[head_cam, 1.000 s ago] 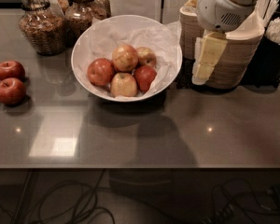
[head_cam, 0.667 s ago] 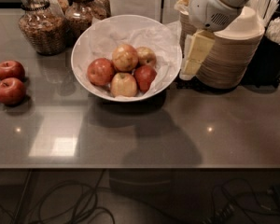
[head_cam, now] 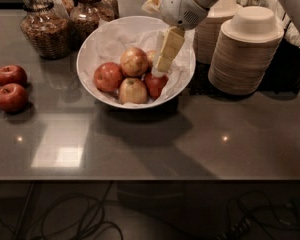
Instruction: Pick apple from white bowl
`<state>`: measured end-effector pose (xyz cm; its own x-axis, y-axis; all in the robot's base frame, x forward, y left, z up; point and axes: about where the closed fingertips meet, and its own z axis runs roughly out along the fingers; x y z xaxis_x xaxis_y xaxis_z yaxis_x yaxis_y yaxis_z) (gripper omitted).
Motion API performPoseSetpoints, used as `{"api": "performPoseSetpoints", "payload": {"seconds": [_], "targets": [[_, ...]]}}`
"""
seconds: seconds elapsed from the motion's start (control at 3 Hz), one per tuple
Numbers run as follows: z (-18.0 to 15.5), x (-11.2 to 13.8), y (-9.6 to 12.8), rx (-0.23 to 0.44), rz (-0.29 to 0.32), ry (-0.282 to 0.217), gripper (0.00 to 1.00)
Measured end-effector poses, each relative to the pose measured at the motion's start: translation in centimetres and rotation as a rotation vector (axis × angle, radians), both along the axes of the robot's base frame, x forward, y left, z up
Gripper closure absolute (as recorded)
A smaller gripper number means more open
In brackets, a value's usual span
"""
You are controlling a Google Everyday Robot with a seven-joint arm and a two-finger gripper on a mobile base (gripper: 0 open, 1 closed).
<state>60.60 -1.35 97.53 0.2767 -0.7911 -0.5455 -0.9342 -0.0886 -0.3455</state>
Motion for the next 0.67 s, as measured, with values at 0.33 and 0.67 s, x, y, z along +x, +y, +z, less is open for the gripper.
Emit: {"api": "performPoseSetpoints", "payload": {"seconds": [0.33,0.67], "targets": [[-1.6,0.6,2.3,0.028,0.05,0.059,0.0],[-3.6,0.7,2.6,0.028,0.049,0.113,0.0]]}}
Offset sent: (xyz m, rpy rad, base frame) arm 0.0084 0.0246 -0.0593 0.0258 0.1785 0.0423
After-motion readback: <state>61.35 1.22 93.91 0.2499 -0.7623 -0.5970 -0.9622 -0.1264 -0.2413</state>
